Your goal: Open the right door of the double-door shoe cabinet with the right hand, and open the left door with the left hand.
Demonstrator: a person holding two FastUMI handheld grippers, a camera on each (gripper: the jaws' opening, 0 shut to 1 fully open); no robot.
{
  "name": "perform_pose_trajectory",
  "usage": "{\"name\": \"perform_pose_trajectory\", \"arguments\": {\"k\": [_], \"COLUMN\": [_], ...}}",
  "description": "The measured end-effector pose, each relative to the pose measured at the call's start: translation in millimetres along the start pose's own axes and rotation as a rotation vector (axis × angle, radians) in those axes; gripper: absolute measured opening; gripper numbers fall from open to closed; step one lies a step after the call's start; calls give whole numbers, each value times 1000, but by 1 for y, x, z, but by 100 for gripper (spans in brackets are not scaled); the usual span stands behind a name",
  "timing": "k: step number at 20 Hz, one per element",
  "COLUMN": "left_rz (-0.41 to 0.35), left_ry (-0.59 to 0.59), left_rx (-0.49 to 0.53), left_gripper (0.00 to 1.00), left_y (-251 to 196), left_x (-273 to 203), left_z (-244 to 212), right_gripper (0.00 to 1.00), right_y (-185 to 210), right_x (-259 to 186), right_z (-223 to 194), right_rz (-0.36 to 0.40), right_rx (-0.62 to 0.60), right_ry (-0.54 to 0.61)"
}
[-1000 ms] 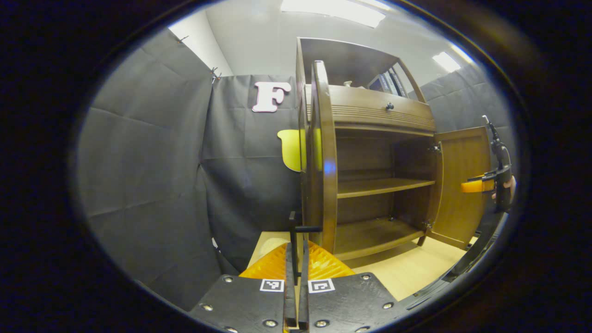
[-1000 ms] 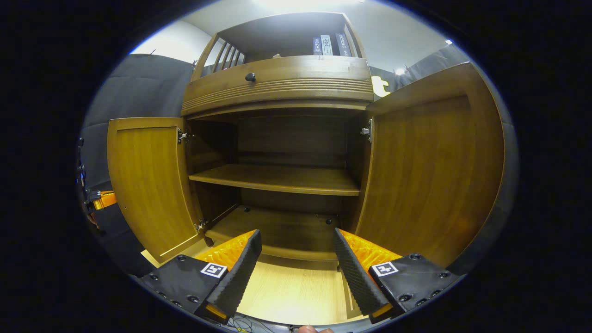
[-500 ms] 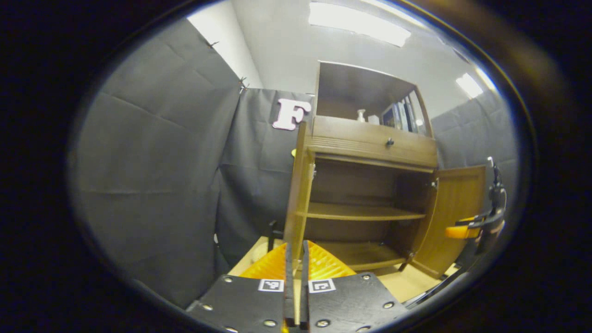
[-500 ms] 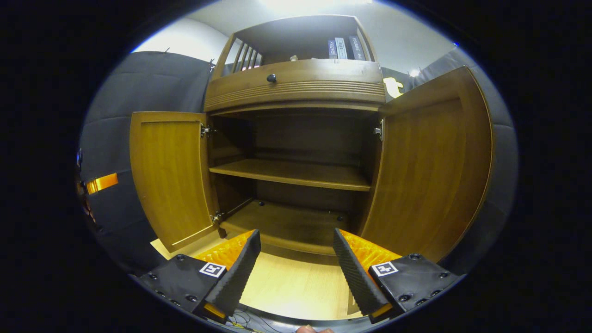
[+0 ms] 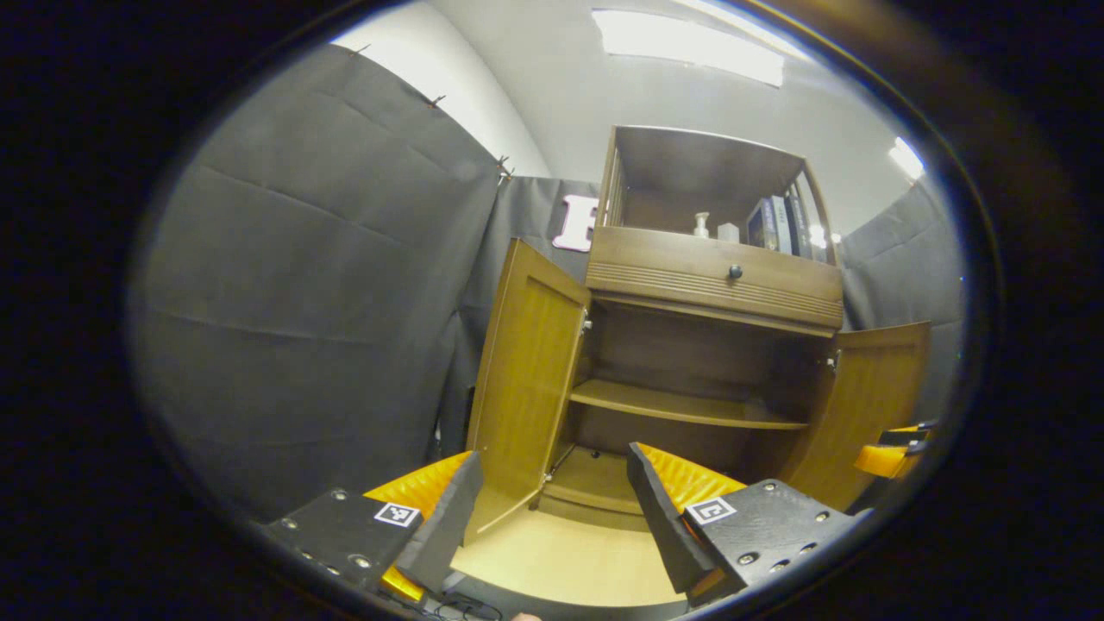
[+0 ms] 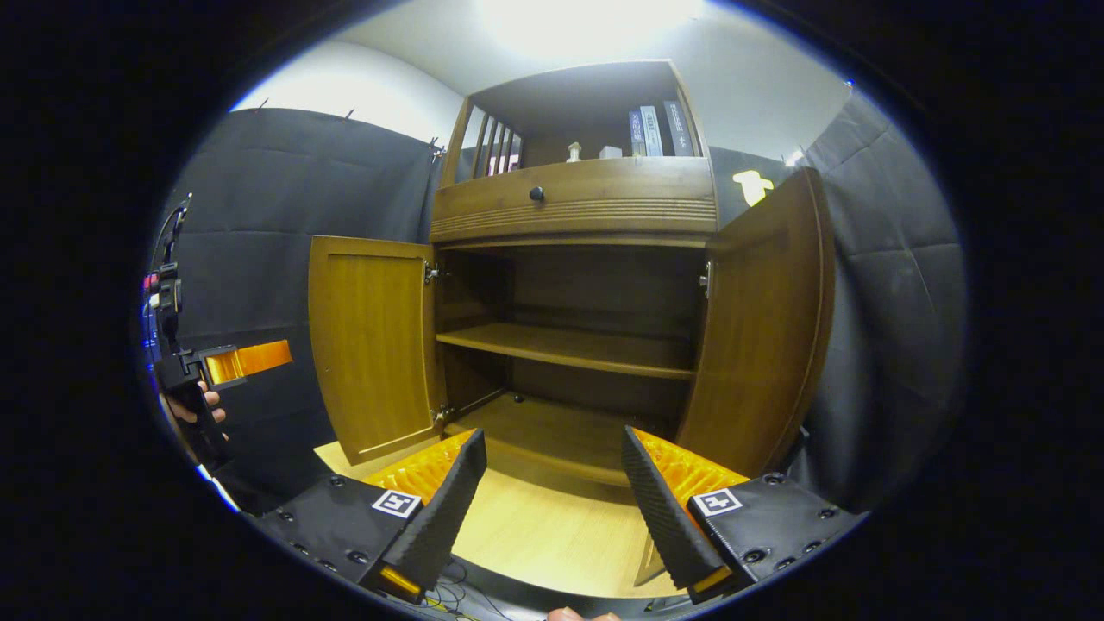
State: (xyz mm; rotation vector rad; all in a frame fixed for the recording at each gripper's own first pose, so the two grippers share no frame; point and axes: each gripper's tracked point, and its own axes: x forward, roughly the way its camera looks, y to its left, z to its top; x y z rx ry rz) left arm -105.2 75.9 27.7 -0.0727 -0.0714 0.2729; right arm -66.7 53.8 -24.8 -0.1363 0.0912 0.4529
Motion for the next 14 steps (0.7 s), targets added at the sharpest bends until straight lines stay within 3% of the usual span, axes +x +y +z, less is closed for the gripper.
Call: {"name": "perform_pose_trajectory", "arguments": {"k": [6,12,13,14], "left_rz": [28,-77,-90,-106], "left_ry": [61,61,55,42], "left_rx": [126,174,167,152], "left_gripper": [96,97,97,97], "left_y": [-30,-58,-62,-68], "left_x": [-26,1,8,16], "left_z": [-7,-16,-16,-13], "right_gripper": [92,94,98,94], "right_y": [-5,-20,-21,-21], "right_x": [-23,-14,-11,-7], "right_z": [-15,-15,-15,-12], "right_rz": [34,-18,-26,-37], "right_rx": [40,5,8,5], "right_ry": [25,22,25,19]}}
